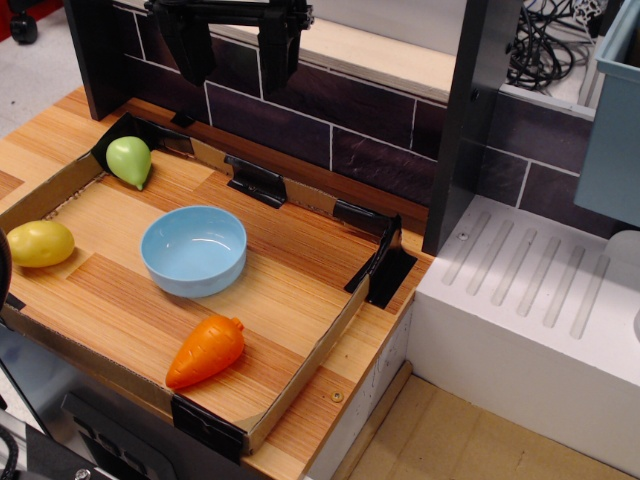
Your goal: Put pear in bowl
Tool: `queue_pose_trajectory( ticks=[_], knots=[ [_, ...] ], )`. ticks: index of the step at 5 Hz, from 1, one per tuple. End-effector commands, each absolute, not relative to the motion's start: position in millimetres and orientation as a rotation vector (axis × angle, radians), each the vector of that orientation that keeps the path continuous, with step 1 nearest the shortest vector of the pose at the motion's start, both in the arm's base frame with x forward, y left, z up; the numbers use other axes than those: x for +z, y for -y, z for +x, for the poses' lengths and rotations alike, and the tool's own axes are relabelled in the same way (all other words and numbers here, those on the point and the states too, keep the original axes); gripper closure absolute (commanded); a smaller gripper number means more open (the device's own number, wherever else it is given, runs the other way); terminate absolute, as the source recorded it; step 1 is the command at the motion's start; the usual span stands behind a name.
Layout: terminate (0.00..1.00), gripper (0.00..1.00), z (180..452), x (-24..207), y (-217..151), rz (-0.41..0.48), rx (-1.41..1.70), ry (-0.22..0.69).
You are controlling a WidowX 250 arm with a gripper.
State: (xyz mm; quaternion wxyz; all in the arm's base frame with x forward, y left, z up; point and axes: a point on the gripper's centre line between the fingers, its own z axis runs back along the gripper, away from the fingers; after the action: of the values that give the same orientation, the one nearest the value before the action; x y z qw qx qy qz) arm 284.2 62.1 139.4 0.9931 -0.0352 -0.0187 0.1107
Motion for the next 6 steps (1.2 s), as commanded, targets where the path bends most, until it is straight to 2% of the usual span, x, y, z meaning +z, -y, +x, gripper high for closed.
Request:
queue_pose_trajectory(
  ticks=[1,2,3,4,5,6],
  knots=[
    [0.00,0.00,284.2,139.4,-62.1,-0.071,0.222,0.038],
    [0.00,0.00,292.8,136.3,-85.9,-0.042,0.264,0.118],
    [0.00,0.00,302.0,136.9,-119.3,-0.076,0.412,0.144],
    [0.00,0.00,304.6,133.3,-145.3,-0.065,0.536,0.220],
    [0.00,0.00,305.3,120.6,-169.3,-0.027,0.585,0.231],
    [0.00,0.00,296.9,112.3,-184.5,-0.027,0.584,0.247]
  ],
)
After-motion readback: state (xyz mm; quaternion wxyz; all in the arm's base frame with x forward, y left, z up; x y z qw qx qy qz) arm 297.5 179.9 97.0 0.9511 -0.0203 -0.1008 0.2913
